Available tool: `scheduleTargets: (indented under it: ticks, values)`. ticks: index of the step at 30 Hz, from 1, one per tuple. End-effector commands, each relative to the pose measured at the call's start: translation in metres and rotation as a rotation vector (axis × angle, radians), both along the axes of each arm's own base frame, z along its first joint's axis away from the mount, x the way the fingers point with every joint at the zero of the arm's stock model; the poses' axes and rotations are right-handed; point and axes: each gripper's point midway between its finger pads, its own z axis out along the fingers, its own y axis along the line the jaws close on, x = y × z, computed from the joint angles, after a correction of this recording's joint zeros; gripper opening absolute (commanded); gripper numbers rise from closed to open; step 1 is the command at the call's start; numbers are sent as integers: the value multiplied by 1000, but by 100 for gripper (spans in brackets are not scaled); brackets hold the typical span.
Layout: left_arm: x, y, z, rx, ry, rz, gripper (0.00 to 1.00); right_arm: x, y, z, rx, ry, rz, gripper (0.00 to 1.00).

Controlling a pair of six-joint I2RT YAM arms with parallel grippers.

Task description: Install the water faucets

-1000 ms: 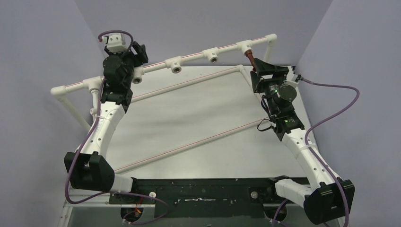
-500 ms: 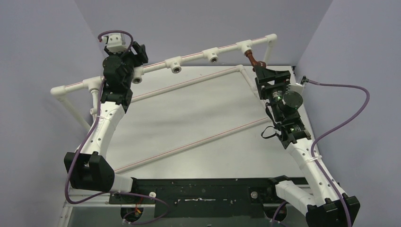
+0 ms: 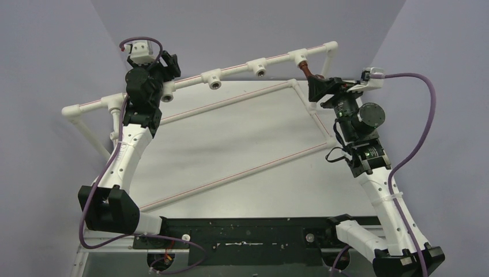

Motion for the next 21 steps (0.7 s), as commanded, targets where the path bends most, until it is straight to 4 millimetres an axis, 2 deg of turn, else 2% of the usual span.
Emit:
scheduleTargets:
  ticks: [1, 11, 15, 21]
  values:
    - [0, -16, -123, 87, 366, -76, 66, 1, -11, 13, -385, -146, -59, 75]
    - [1, -16, -126, 90, 370, -76, 66, 17, -11, -4, -917, -282, -71, 80]
    - [1, -16, -125, 90, 370, -75, 66, 24, -11, -14, -1020, -286, -85, 80]
    - [1, -16, -126, 90, 371, -76, 66, 31, -6, -21, -1068, -349, -108, 80]
